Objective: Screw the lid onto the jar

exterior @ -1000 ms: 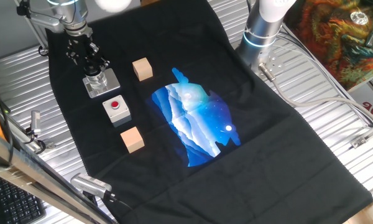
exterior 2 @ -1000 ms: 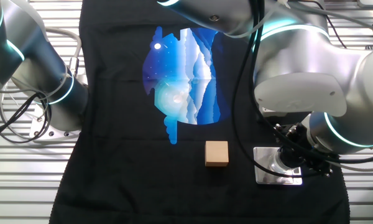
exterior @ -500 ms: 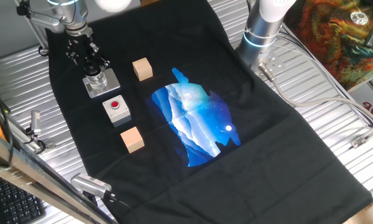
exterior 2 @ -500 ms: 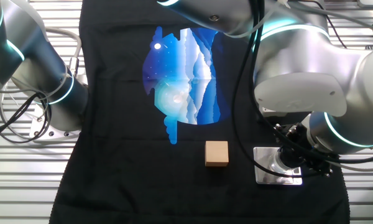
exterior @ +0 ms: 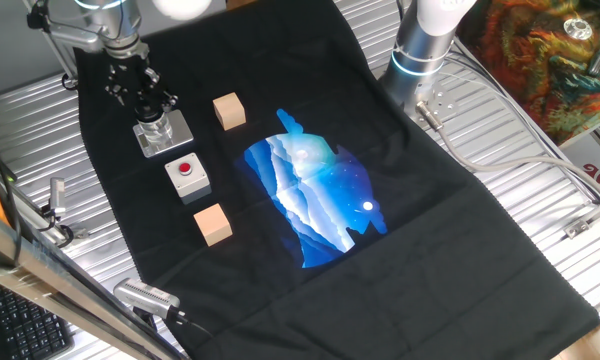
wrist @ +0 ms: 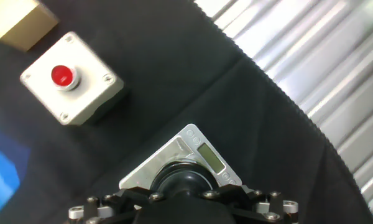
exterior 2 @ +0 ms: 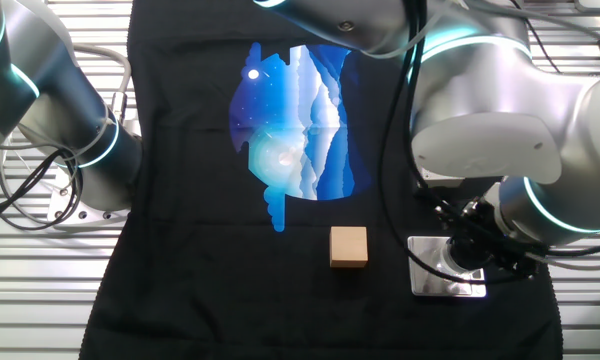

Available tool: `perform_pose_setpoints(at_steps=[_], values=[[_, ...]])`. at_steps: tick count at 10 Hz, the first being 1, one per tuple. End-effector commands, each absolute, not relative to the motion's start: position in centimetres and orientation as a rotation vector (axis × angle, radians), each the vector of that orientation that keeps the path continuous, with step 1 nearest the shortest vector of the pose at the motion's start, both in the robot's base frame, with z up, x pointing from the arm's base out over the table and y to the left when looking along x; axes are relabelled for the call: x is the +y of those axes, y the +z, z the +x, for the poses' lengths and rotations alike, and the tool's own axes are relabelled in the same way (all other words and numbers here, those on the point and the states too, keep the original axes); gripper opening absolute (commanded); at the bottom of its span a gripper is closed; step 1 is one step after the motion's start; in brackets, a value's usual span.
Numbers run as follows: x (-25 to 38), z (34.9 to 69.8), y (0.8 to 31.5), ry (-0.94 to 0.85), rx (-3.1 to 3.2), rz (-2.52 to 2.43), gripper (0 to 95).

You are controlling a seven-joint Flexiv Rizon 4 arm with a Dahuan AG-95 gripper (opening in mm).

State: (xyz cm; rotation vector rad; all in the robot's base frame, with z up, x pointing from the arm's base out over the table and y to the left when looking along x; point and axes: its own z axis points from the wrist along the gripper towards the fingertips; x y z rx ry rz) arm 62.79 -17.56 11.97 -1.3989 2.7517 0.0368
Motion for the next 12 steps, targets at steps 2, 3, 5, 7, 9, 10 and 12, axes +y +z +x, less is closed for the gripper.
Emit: perform_pose_setpoints(at_steps=[2,3,5,7,9,10,12], values=[[-17.5,62.83,12.02,0.028,2.479,-1.891,95.0],[-17.5,62.83,12.02,0.027,2.46,-1.914,95.0],[-17.5,62.82,12.04,0.028,2.441,-1.934,95.0],[-17.49,62.82,12.06,0.026,2.418,-1.957,95.0],[-17.48,62.82,12.1,0.02,2.364,-2.013,95.0],[-17.47,62.82,12.11,0.02,2.347,-2.033,95.0],[-17.47,62.82,12.11,0.02,2.319,-2.067,95.0]])
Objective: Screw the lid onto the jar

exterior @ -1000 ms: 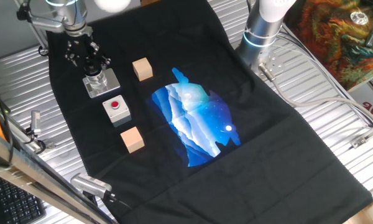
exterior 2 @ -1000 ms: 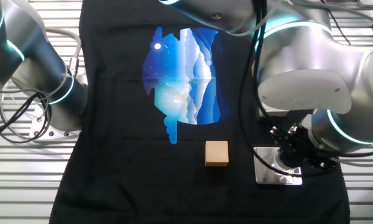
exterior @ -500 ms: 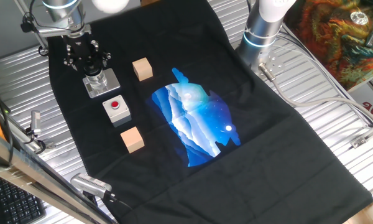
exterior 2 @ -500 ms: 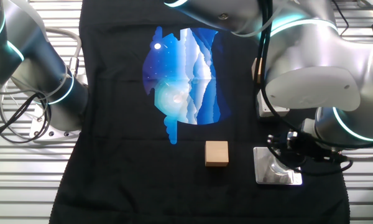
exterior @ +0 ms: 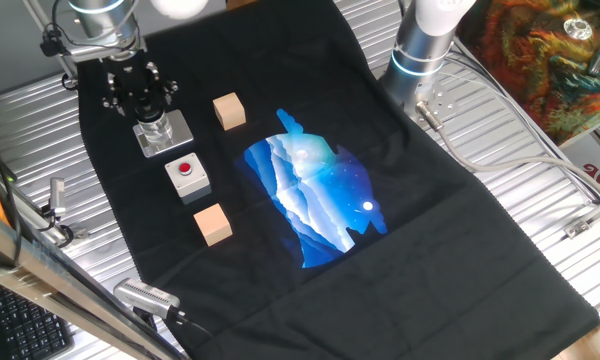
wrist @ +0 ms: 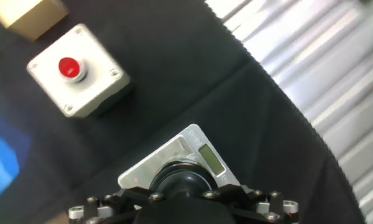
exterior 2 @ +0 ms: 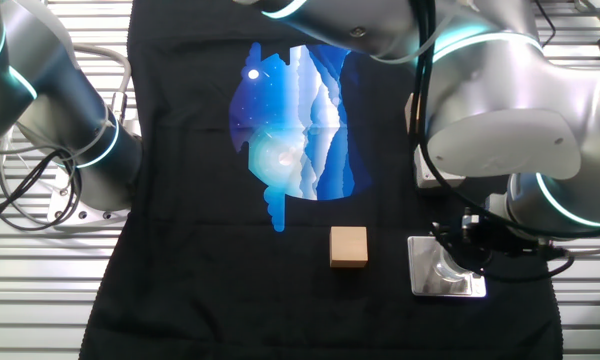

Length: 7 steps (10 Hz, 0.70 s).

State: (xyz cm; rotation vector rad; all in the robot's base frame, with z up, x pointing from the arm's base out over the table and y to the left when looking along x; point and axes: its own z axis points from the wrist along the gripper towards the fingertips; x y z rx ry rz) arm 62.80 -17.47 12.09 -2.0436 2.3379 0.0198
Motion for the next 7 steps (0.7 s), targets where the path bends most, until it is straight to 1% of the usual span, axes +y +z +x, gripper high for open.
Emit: perform_pose_setpoints(at_steps=[1,7], values=[[-17.47,62.82,12.11,0.021,2.306,-2.086,95.0],[-17.47,62.83,12.02,0.022,2.291,-2.127,95.0]])
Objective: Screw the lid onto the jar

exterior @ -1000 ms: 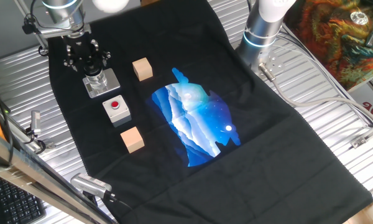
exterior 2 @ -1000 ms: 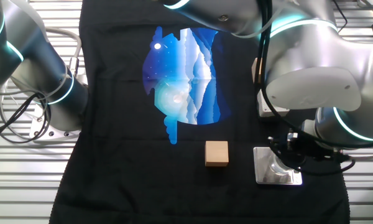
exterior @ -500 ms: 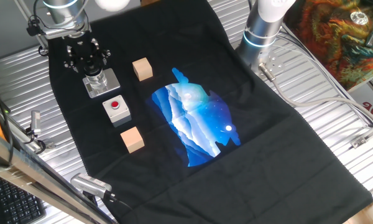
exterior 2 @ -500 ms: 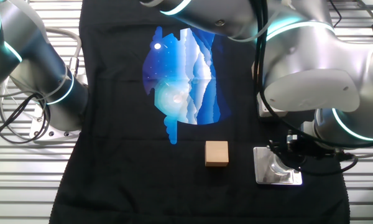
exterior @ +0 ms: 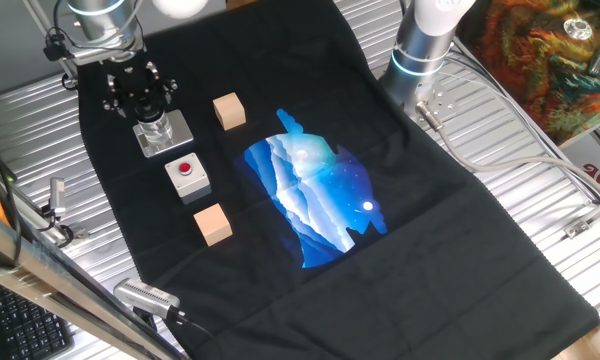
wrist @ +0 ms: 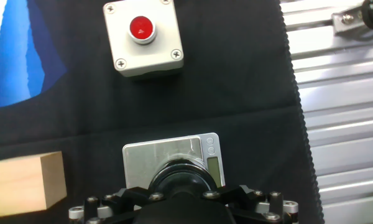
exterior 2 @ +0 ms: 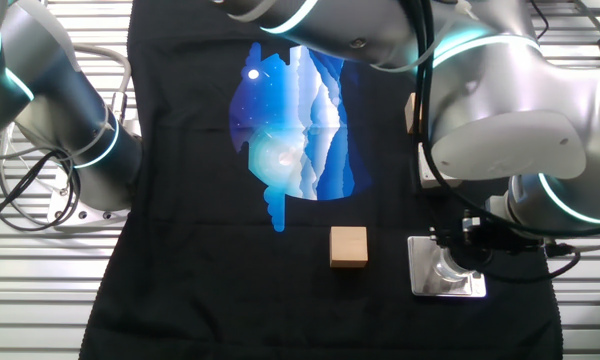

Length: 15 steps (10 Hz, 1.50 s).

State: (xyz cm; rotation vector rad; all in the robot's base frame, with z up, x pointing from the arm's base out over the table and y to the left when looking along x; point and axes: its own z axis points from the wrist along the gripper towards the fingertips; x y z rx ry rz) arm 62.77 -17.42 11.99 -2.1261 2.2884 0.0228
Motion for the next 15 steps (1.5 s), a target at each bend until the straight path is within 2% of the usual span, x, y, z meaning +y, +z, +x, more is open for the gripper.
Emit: perform_pose_setpoints(at_steps=[1,6,7,15], values=[[-17.47,62.84,12.0,0.022,2.289,-2.132,95.0],[-17.45,62.85,11.88,0.023,2.3,-2.121,95.0],[-17.46,62.86,11.83,0.026,2.308,-2.113,76.0],[-17.46,62.86,11.83,0.027,2.337,-2.077,76.0]])
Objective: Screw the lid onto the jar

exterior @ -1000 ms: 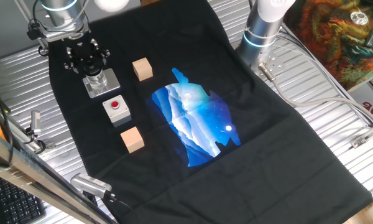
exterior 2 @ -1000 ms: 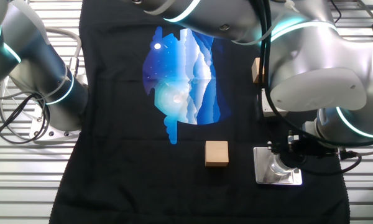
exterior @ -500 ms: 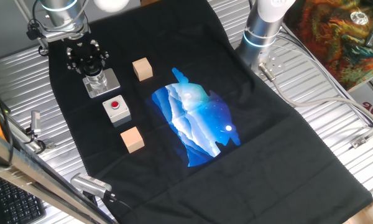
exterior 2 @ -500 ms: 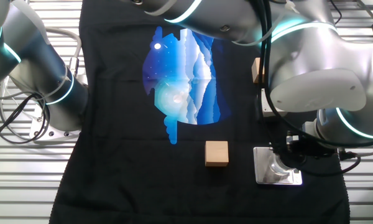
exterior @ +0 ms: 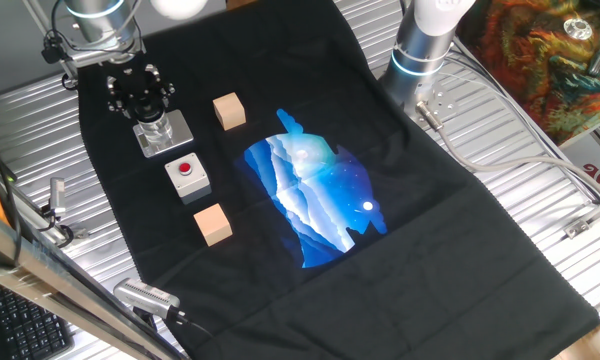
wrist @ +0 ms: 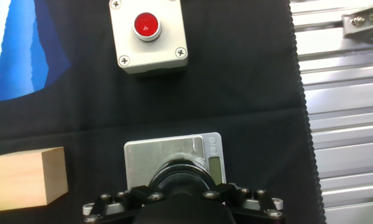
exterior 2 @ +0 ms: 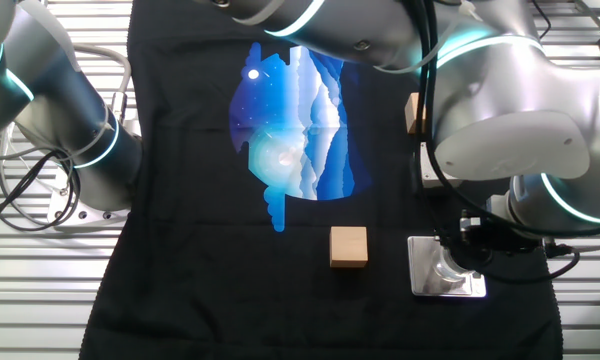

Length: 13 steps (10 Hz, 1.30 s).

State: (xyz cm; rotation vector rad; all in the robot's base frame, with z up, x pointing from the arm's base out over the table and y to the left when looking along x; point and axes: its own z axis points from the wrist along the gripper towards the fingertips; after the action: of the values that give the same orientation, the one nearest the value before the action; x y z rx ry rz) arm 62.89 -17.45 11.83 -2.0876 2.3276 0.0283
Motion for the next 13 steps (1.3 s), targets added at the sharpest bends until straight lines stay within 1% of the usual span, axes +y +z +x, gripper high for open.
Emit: perform_pose_setpoints(at_steps=[1,3,5,6,13], values=[[-17.45,62.86,11.83,0.025,2.342,-2.07,76.0],[-17.45,62.86,11.85,0.019,2.351,-2.055,38.0],[-17.45,62.86,11.86,0.019,2.362,-2.042,38.0],[-17.45,62.86,11.87,0.024,2.378,-2.027,0.0],[-17.45,62.85,11.88,0.017,2.417,-1.966,0.0]])
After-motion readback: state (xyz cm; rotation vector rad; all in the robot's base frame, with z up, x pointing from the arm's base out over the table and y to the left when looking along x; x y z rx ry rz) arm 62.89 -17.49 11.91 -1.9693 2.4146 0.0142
